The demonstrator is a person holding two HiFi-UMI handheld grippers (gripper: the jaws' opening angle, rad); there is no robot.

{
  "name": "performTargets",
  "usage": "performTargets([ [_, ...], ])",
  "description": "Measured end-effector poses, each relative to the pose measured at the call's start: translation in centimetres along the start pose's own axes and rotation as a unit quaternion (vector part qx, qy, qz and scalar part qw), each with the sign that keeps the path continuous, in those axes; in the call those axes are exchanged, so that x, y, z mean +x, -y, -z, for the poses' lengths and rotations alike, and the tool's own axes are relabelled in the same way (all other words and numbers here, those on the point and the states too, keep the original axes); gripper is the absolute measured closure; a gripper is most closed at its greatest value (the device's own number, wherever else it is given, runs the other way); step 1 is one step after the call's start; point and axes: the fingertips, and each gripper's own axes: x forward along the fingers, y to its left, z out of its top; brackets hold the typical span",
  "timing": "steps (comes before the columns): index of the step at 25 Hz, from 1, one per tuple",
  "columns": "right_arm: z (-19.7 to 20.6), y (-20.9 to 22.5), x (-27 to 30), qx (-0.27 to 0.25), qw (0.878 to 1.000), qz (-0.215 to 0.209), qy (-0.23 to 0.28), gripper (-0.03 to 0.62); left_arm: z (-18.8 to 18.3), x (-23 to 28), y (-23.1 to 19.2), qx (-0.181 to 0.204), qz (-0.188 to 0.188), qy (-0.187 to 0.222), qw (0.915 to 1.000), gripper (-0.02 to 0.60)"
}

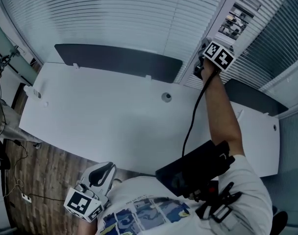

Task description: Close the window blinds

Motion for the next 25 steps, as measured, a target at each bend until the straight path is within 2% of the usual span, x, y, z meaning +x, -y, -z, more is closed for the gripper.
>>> performTargets([
  [5,-0.1,-0.3,-0.1,-0.139,0.989,0.043,-0.008,0.47,-0.4,0.4,-0.4,0.002,0.004,0.0,1.0,0.552],
  [9,0.2,-0.7,0.2,-0.238,0.969,0.064,-0.011,0.471,-0.2,1.0,-0.3,0.003,0.011,-0.007,0.9999,0.552],
  [12,-0.1,-1.3,0.1,-0.336,0.938,0.089,-0.003,0.471,-0.2,1.2,-0.3,0.005,0.014,-0.011,0.9998,0.552],
  [14,-0.1,-1.2,0.0,-0.383,0.918,0.106,-0.005,0.471,-0.3,1.1,-0.4,0.005,0.015,-0.012,0.9998,0.552],
  [18,0.2,-1.0,0.2,-0.443,0.888,0.125,-0.012,0.472,-0.4,1.2,-0.4,0.005,0.018,-0.017,0.9997,0.552],
  [23,0.4,-0.8,0.7,-0.522,0.84,0.148,-0.013,0.472,-0.5,1.8,-0.3,0.008,0.025,-0.02,0.9995,0.552],
  [25,0.5,-0.7,0.7,-0.538,0.829,0.153,-0.013,0.472,-0.6,2.0,-0.3,0.007,0.027,-0.02,0.9994,0.552],
])
